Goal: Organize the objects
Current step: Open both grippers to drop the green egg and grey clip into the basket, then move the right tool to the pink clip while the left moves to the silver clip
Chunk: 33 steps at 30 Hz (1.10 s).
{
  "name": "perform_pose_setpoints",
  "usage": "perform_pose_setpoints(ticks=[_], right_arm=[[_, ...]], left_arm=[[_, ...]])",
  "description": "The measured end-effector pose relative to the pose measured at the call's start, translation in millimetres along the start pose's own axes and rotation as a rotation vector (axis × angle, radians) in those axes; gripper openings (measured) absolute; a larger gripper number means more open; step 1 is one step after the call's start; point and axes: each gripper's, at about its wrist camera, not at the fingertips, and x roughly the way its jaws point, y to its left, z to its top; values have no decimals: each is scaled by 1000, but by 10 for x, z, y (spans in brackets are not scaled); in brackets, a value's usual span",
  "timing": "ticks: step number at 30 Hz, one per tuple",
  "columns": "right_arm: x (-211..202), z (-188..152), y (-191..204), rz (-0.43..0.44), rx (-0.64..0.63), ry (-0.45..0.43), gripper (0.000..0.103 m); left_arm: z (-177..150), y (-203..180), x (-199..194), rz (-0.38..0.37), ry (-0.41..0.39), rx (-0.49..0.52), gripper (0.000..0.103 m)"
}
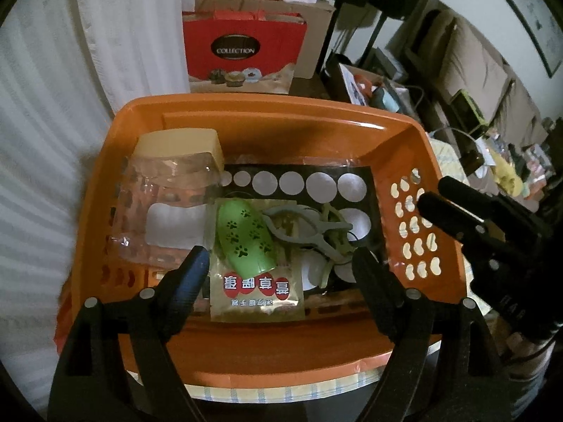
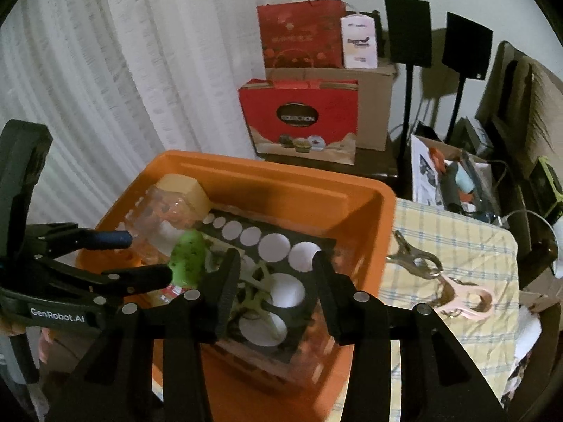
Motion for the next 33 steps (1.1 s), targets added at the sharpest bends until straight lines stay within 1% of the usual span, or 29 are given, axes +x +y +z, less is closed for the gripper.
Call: perform_pose_setpoints(ticks=[2, 4, 5, 9, 11, 15, 17, 21, 25, 30, 33], right_arm=[[-36, -20, -34, -13, 3, -3, 50], [-66, -39, -57, -24, 2, -5, 57], [-84, -49, -68, -32, -2, -6, 60], [-151, -93, -66, -57, -22, -3, 70], [-177, -116, -57, -72, -31, 0, 81], [-211, -168, -61, -81, -25, 12, 86], [-220, -194, -65, -87, -20, 20, 91], [-240, -261, -73, -95, -19, 35, 93], [-275, -321, -102, -105, -14, 41, 99], [-342, -370, -154, -108, -5, 44, 100], [-390, -409, -189, -114, -2, 49, 100]], left_arm=[[-15, -23, -23, 7, -8, 5, 82], [-33, -51, -57, 21, -25, 13, 89], [-44, -67, -79, 33, -38, 18, 90], [-84, -129, -146, 57, -73, 39, 91], [-112, -169, -174, 62, -86, 50, 98], [-167, -236, -221, 68, -107, 60, 101], [-200, -273, -245, 75, -115, 67, 102], [-252, -328, -287, 83, -128, 75, 102], [-301, -370, -333, 78, -141, 78, 103], [-351, -450, -354, 93, -155, 99, 103], [-382, -502, -349, 123, -163, 109, 103]])
